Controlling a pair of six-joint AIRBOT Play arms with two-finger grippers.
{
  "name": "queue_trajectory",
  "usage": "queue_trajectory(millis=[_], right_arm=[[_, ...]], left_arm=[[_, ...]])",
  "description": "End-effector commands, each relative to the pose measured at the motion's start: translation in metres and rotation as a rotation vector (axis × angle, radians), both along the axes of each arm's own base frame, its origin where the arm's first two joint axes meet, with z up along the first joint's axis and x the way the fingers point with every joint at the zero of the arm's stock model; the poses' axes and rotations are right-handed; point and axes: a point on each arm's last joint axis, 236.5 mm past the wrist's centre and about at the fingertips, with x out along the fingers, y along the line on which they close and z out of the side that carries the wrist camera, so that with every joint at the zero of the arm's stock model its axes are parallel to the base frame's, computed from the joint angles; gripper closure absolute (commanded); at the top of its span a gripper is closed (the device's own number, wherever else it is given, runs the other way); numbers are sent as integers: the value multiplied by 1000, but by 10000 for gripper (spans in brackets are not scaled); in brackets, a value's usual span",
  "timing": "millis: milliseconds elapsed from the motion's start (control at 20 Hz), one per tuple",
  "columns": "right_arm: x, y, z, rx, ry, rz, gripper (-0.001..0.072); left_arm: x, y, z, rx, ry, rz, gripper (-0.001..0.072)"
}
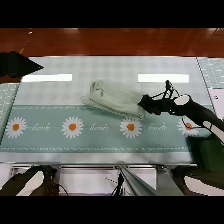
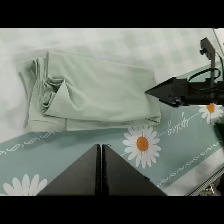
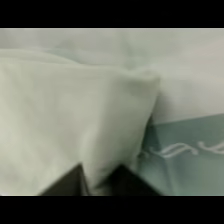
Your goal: Fold the shirts.
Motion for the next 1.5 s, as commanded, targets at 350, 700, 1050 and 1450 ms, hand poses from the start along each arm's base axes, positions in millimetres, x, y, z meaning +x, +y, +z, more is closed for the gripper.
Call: queue_trajectory(millis=[350,700,1050,1450], right_arm=[[-7,-80,158,-92,-291,105,683],[-98,-221,267,-247,-201,-183,683],[-252,-342,252,-527,319,-644,682],[-362,-362,269,-762,664,-881,682]], left_arm=[[12,3,-10,-15,31,21,649],[41,9,-41,-12,80,10,649],[73,12,-80,-7,120,-1,650],[123,28,-113,8,73,76,651]])
